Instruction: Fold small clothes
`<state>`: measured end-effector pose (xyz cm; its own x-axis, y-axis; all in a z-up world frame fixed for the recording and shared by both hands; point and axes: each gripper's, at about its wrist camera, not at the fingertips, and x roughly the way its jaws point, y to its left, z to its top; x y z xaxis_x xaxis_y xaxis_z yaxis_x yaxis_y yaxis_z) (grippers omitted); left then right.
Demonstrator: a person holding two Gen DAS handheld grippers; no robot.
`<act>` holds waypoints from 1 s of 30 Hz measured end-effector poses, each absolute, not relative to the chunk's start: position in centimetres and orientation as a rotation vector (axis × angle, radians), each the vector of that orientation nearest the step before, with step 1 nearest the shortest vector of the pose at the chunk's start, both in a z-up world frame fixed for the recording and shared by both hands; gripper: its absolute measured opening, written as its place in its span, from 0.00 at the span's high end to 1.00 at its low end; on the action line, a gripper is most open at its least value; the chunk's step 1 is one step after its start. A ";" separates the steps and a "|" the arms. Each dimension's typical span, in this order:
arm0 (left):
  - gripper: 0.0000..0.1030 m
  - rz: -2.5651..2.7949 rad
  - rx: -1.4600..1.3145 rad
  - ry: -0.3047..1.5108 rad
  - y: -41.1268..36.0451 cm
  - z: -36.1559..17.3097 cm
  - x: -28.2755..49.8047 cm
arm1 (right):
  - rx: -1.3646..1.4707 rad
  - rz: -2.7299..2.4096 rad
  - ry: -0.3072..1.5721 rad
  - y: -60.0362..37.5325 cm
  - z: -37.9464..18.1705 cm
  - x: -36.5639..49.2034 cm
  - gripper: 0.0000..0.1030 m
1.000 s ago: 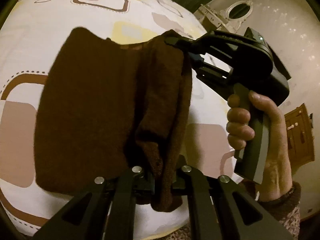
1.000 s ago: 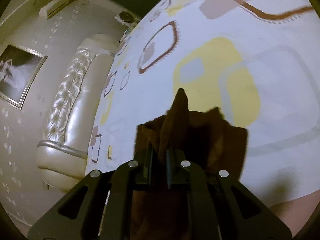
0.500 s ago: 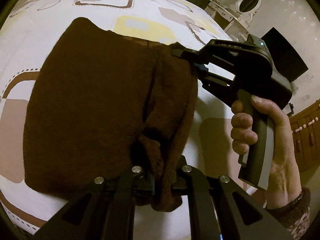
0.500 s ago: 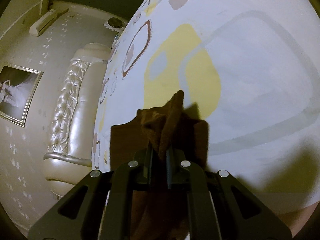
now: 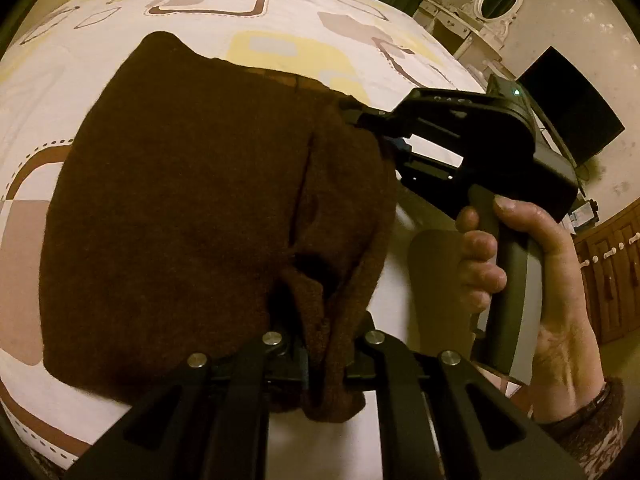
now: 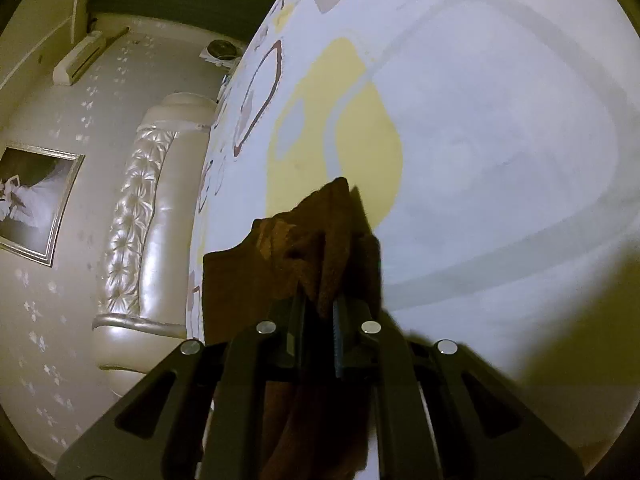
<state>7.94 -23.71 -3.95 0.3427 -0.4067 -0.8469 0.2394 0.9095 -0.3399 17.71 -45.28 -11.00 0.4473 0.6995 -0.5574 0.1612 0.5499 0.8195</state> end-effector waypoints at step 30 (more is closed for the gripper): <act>0.41 -0.659 -0.434 1.099 -12.5 -1.3 5.3 | 1.025 0.220 0.930 -51.5 -5.2 6.0 0.30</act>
